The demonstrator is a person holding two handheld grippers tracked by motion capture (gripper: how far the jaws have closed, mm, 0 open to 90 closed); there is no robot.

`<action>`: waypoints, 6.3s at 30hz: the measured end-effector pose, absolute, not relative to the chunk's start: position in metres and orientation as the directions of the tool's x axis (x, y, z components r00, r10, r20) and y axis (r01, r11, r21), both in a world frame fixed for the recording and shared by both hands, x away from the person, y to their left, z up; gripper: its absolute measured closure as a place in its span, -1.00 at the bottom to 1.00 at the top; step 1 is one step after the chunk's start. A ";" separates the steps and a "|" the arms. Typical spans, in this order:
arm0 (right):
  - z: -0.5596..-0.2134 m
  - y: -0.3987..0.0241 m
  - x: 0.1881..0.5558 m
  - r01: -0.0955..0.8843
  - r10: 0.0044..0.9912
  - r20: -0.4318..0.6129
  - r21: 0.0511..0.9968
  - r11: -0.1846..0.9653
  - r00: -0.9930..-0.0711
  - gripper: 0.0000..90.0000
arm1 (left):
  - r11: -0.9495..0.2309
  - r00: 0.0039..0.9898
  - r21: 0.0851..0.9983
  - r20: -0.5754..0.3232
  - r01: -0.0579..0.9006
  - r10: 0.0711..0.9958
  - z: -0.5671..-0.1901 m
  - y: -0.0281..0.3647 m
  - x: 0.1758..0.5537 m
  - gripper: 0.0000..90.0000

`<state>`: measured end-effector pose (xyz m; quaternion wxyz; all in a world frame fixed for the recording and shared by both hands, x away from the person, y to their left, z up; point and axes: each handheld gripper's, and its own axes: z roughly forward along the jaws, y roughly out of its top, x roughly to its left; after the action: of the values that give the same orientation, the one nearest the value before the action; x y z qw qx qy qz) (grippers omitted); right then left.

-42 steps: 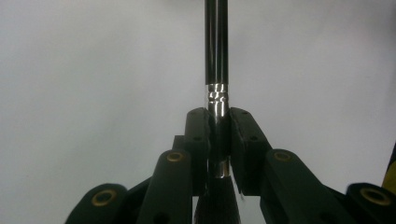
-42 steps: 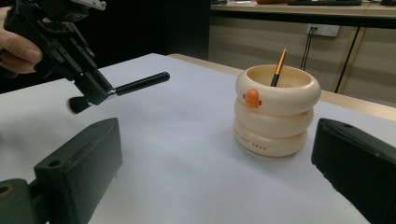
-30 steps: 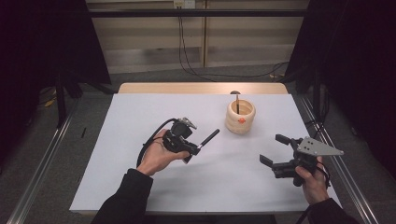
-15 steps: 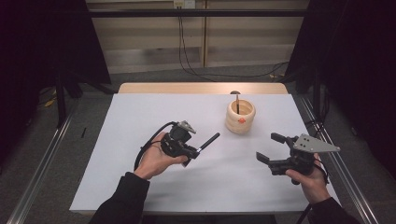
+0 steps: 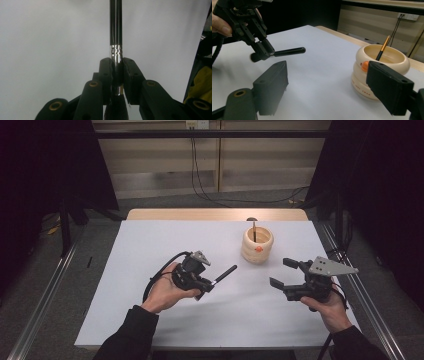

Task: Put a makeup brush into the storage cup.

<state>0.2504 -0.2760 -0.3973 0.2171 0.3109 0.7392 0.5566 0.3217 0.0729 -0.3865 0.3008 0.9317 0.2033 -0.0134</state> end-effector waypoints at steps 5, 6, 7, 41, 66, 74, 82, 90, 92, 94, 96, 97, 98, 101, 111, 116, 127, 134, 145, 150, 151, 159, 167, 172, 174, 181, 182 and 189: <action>-0.389 -0.271 0.253 0.230 0.687 0.006 0.944 0.235 -0.727 -0.68 | -0.750 0.927 0.553 -0.137 0.363 0.348 -0.385 0.070 0.315 0.74; -0.388 -0.270 0.254 0.234 0.681 0.012 0.943 0.236 -0.732 -0.68 | -0.751 0.928 0.553 -0.134 0.361 0.347 -0.384 0.070 0.314 0.74; -0.387 -0.269 0.255 0.243 0.670 0.023 0.941 0.237 -0.742 -0.69 | -0.755 0.930 0.550 -0.132 0.357 0.343 -0.384 0.070 0.314 0.74; -0.393 -0.218 0.291 0.212 0.322 0.009 0.769 0.603 -0.947 -0.12 | -0.826 0.955 0.482 -0.114 0.293 0.273 -0.392 0.053 0.303 0.74; -0.387 -0.182 0.307 0.107 0.163 -0.026 0.653 0.750 -0.986 0.02 | -0.855 0.968 0.453 -0.118 0.252 0.222 -0.395 0.033 0.295 0.74; -0.394 -0.171 0.303 0.065 0.091 -0.009 0.628 0.776 -0.996 0.16 | -0.858 0.971 0.455 -0.115 0.237 0.208 -0.393 0.031 0.294 0.74; -0.405 -0.158 0.301 0.042 0.040 0.017 0.603 0.796 -0.999 0.35 | -0.857 0.973 0.461 -0.118 0.229 0.197 -0.392 0.029 0.293 0.74; -0.408 -0.156 0.302 0.026 0.009 0.031 0.613 0.790 -0.999 0.62 | -0.857 0.976 0.467 -0.125 0.216 0.177 -0.393 0.026 0.290 0.74; -0.408 -0.156 0.302 0.026 0.005 0.035 0.612 0.790 -0.999 0.64 | -0.860 0.976 0.464 -0.126 0.214 0.175 -0.393 0.026 0.289 0.74; -0.409 -0.155 0.301 0.017 -0.007 0.037 0.608 0.794 -0.999 0.66 | -0.866 0.981 0.462 -0.119 0.194 0.156 -0.394 0.025 0.289 0.74; -0.409 -0.155 0.300 0.008 -0.018 0.036 0.605 0.796 -0.999 0.69 | -0.860 0.981 0.473 -0.112 0.192 0.158 -0.395 0.025 0.288 0.74; -0.409 -0.156 0.300 0.008 -0.020 0.040 0.604 0.797 -0.999 0.70 | -0.865 0.980 0.463 -0.126 0.194 0.152 -0.394 0.025 0.288 0.73; -0.410 -0.156 0.300 0.001 -0.030 0.040 0.607 0.795 -0.999 0.72 | -0.869 0.983 0.461 -0.116 0.179 0.141 -0.393 0.026 0.288 0.73; -0.411 -0.157 0.299 -0.010 -0.054 0.054 0.613 0.790 -0.997 0.77 | -0.859 0.985 0.484 -0.122 0.166 0.121 -0.394 0.027 0.288 0.72; -0.410 -0.159 0.297 -0.009 -0.048 0.046 0.620 0.785 -0.998 0.78 | -0.860 0.986 0.487 -0.139 0.153 0.097 -0.394 0.029 0.292 0.71; -0.409 -0.160 0.297 -0.016 -0.047 0.031 0.631 0.776 -0.998 0.78 | -0.847 0.981 0.500 -0.150 0.182 0.122 -0.395 0.030 0.294 0.66; -0.405 -0.166 0.297 0.004 -0.011 0.019 0.652 0.758 -1.000 0.78 | -0.827 0.981 0.528 -0.111 0.193 0.158 -0.397 0.029 0.296 0.01; -0.404 -0.169 0.300 0.013 0.017 0.001 0.658 0.753 -1.000 0.78 | -0.799 0.974 0.559 -0.094 0.224 0.207 -0.393 0.033 0.300 -0.55; -0.404 -0.174 0.302 0.049 0.061 0.006 0.673 0.738 -0.998 0.78 | -0.731 0.958 0.625 -0.109 0.275 0.267 -0.392 0.039 0.305 -0.90; -0.403 -0.177 0.302 0.070 0.095 0.001 0.685 0.725 -0.995 0.78 | -0.694 0.955 0.667 -0.097 0.272 0.281 -0.388 0.046 0.306 -0.90; -0.402 -0.177 0.302 0.074 0.105 -0.004 0.686 0.724 -0.994 0.78 | -0.687 0.953 0.672 -0.102 0.277 0.285 -0.387 0.047 0.307 -0.90; -0.402 -0.184 0.303 0.104 0.155 -0.007 0.708 0.698 -0.988 0.78 | -0.623 0.941 0.733 -0.069 0.274 0.332 -0.387 0.056 0.307 -0.93; -0.401 -0.188 0.302 0.119 0.187 -0.012 0.729 0.674 -0.982 0.78 | -0.564 0.926 0.785 -0.030 0.255 0.378 -0.386 0.063 0.307 -0.93; -0.401 -0.192 0.301 0.131 0.206 -0.011 0.739 0.660 -0.979 0.78 | -0.540 0.913 0.799 -0.027 0.264 0.406 -0.384 0.070 0.307 -0.94; -0.401 -0.194 0.300 0.136 0.211 -0.008 0.742 0.656 -0.977 0.78 | -0.532 0.910 0.803 -0.029 0.267 0.413 -0.383 0.072 0.307 -0.94; -0.404 -0.198 0.300 0.148 0.233 -0.008 0.749 0.646 -0.972 0.78 | -0.487 0.901 0.831 -0.039 0.270 0.433 -0.382 0.083 0.307 -0.94; -0.404 -0.199 0.300 0.153 0.238 -0.006 0.750 0.644 -0.971 0.78 | -0.490 0.897 0.829 -0.031 0.270 0.442 -0.381 0.085 0.306 -0.94; -0.404 -0.205 0.299 0.172 0.267 0.004 0.775 0.609 -0.964 0.78 | -0.451 0.897 0.850 -0.053 0.271 0.438 -0.382 0.096 0.305 -0.94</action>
<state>0.2991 -0.2051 -0.4039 0.0560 0.1227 0.8951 0.4250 0.3050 0.0961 -0.3817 0.4803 0.8474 0.2090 0.0871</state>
